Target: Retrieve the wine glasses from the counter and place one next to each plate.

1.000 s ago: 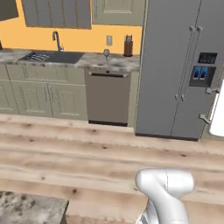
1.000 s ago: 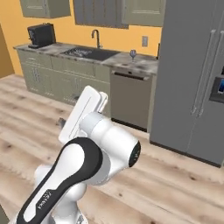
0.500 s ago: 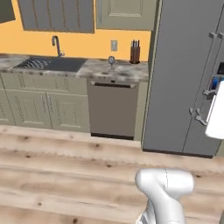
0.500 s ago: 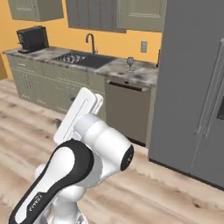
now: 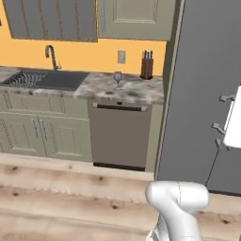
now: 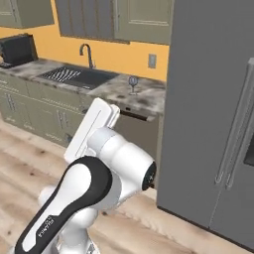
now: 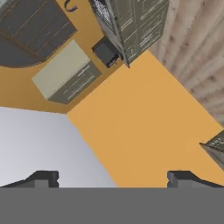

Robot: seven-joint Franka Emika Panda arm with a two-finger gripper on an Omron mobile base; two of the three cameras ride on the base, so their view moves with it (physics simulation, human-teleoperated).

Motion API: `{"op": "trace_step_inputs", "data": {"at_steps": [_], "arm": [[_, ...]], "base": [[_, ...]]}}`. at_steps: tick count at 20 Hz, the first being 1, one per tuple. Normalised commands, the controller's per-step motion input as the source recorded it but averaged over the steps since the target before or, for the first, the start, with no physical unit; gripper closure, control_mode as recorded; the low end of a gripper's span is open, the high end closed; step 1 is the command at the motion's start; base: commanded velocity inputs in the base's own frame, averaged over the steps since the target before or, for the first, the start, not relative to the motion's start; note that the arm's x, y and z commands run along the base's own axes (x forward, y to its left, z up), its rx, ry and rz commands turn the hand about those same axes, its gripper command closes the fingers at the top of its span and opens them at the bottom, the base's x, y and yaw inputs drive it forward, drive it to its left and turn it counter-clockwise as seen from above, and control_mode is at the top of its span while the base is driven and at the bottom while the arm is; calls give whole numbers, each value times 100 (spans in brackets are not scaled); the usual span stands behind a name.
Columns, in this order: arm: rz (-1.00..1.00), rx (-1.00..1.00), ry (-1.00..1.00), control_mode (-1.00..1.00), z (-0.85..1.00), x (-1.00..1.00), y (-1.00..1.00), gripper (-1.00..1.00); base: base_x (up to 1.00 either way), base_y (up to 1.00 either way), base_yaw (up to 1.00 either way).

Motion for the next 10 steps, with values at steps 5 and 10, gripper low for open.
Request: {"op": "trace_step_inputs", "data": {"at_steps": [5, 10], "arm": [[0, 0, 0, 100, 0, 0, 0, -100], [0, 0, 0, 100, 0, 0, 0, -100]], "base": [[100, 65, -5], [100, 100, -17]]}}
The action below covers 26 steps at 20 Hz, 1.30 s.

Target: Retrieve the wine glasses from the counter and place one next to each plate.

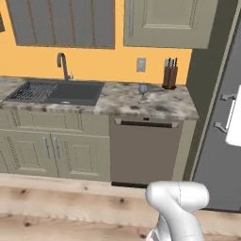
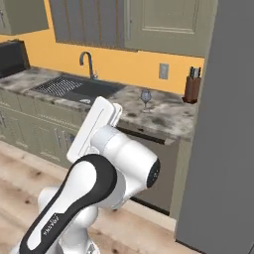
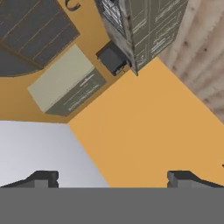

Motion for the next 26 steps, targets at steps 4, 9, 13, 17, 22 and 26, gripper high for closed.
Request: {"op": "trace_step_inputs", "data": {"at_steps": [4, 9, 13, 17, 22, 26], "arm": [[0, 0, 0, 100, 0, 0, 0, -100], [0, 0, 0, 100, 0, 0, 0, -100], [0, 0, 0, 100, 0, 0, 0, -100], [0, 0, 0, 100, 0, 0, 0, -100], [0, 0, 0, 100, 0, 0, 0, -100], [0, 0, 0, 100, 0, 0, 0, -100]], "base": [[100, 100, -27], [86, 91, -43], [14, 61, -40], [-1, 24, -27], [17, 29, -38], [51, 28, -40]]}}
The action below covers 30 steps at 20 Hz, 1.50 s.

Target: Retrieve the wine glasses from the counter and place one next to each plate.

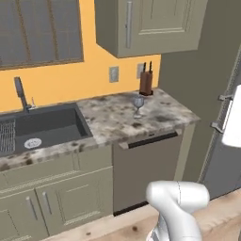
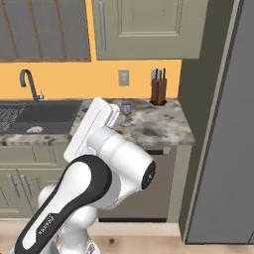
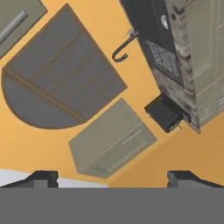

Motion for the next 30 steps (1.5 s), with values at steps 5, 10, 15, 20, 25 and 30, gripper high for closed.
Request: {"op": "trace_step_inputs", "data": {"at_steps": [5, 10, 15, 20, 25, 30], "arm": [[0, 0, 0, 100, 0, 0, 0, -100], [0, 0, 0, 100, 0, 0, 0, -100], [0, 0, 0, 100, 0, 0, 0, -100], [0, 0, 0, 100, 0, 0, 0, -100], [0, 0, 0, 100, 0, 0, 0, -100], [0, 0, 0, 100, 0, 0, 0, -100]], "base": [[80, 5, -35], [100, -3, 4], [93, -25, 17], [43, -8, 25], [0, -1, 25], [1, 0, 28]]}}
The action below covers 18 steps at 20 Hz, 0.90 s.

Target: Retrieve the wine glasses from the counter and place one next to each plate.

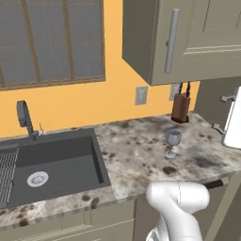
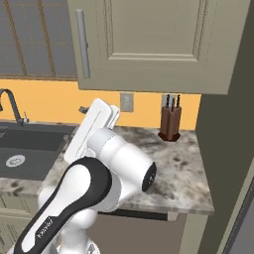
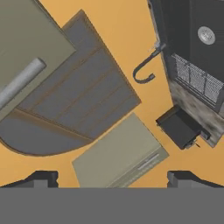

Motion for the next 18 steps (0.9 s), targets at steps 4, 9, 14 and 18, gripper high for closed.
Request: {"op": "trace_step_inputs", "data": {"at_steps": [4, 9, 14, 18], "arm": [[0, 0, 0, 100, 0, 0, 0, -100], [0, -1, 8, -100, -22, 1, 7, -100], [0, -2, 23, -100, -26, 0, 3, -100], [0, 0, 23, -100, -19, 0, -10, -100]], "base": [[11, 0, 20], [0, 0, 2], [0, 0, 0], [0, 0, 0]]}}
